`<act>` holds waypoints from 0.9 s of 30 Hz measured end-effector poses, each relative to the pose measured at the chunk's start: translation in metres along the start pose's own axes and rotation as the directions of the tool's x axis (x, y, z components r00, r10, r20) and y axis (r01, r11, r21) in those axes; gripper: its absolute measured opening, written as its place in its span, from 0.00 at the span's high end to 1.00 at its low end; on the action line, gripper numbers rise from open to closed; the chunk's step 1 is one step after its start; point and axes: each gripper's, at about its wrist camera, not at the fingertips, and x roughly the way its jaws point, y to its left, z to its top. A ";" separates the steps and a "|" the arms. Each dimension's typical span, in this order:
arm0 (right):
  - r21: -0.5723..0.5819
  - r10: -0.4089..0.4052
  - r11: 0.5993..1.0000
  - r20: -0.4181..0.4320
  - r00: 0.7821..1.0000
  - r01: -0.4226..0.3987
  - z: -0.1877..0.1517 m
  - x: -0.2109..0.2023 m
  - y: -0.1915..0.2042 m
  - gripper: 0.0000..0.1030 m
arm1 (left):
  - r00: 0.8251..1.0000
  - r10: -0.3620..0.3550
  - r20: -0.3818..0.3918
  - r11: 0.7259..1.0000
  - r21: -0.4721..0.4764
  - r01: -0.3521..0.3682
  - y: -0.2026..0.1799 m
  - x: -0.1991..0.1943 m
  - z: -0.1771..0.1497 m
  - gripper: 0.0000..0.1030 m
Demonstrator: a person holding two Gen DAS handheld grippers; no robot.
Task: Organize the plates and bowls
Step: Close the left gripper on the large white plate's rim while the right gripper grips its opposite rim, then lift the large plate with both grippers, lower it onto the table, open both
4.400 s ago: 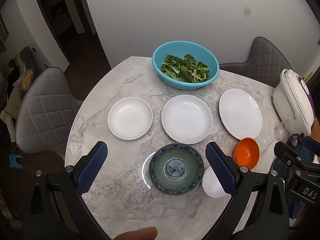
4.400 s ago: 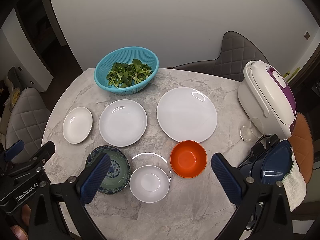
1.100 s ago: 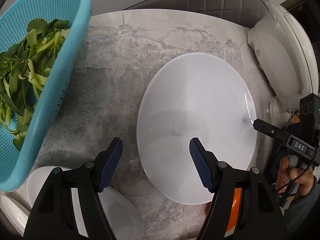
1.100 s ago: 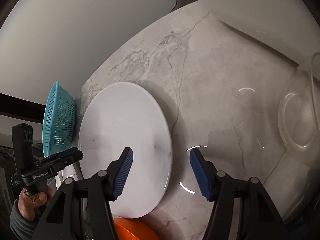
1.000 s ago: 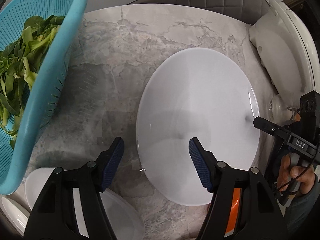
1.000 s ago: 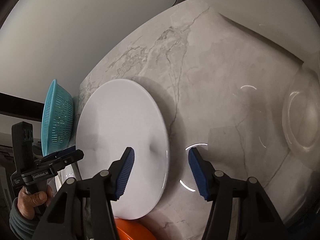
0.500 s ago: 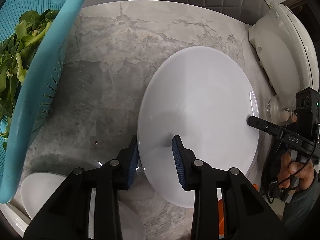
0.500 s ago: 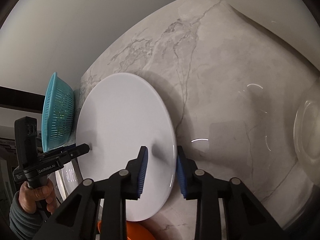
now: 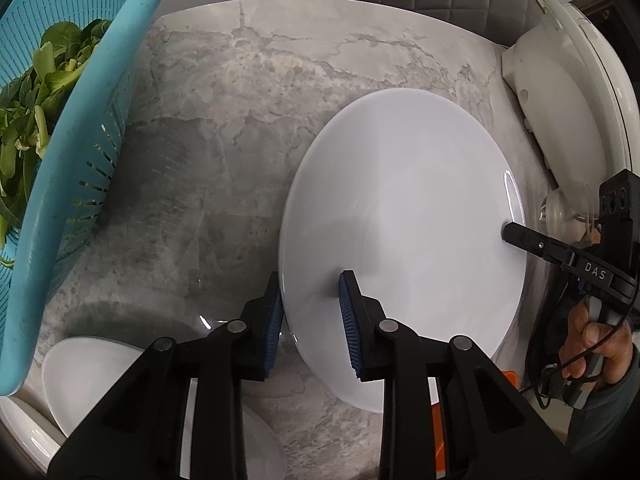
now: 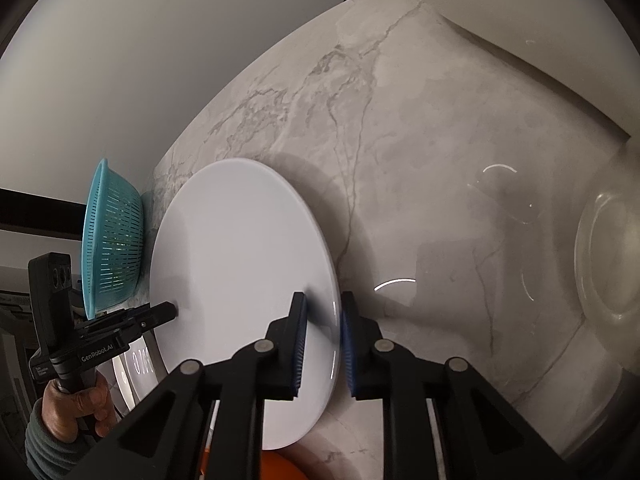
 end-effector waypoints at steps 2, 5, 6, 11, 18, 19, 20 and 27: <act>0.003 -0.003 1.000 0.005 1.000 0.003 0.002 -0.002 -0.001 0.82 | 1.000 -0.006 -0.001 1.000 -0.014 0.006 0.001 0.000 0.001 0.76; 0.007 -0.005 1.000 0.017 1.000 0.005 0.004 -0.004 -0.001 0.82 | 1.000 -0.007 0.009 1.000 -0.011 0.007 0.000 -0.003 0.007 0.76; 0.007 -0.006 1.000 0.022 1.000 0.006 0.004 -0.005 0.000 0.83 | 1.000 -0.004 0.012 1.000 -0.008 0.004 -0.001 -0.005 0.009 0.76; 0.011 -0.008 1.000 0.042 0.999 0.008 0.010 -0.012 -0.001 0.82 | 0.999 0.006 0.037 1.000 0.008 -0.006 -0.008 -0.016 0.015 0.76; -0.017 -0.012 1.000 0.077 0.997 0.014 0.013 -0.025 0.007 0.82 | 0.998 0.005 0.068 1.000 0.006 -0.005 -0.013 -0.038 0.012 0.76; -0.020 -0.010 1.000 0.082 0.997 0.012 0.013 -0.029 0.009 0.82 | 0.997 0.004 0.076 1.000 0.006 -0.004 -0.014 -0.044 0.011 0.76; -0.026 -0.008 1.000 0.088 0.996 0.010 0.013 -0.033 0.011 0.82 | 0.996 0.003 0.084 1.000 0.006 -0.004 -0.016 -0.049 0.008 0.76; -0.089 0.018 0.996 0.146 0.989 -0.005 0.003 -0.072 0.040 0.83 | 0.988 0.003 0.153 1.000 0.010 -0.004 -0.025 -0.108 -0.025 0.75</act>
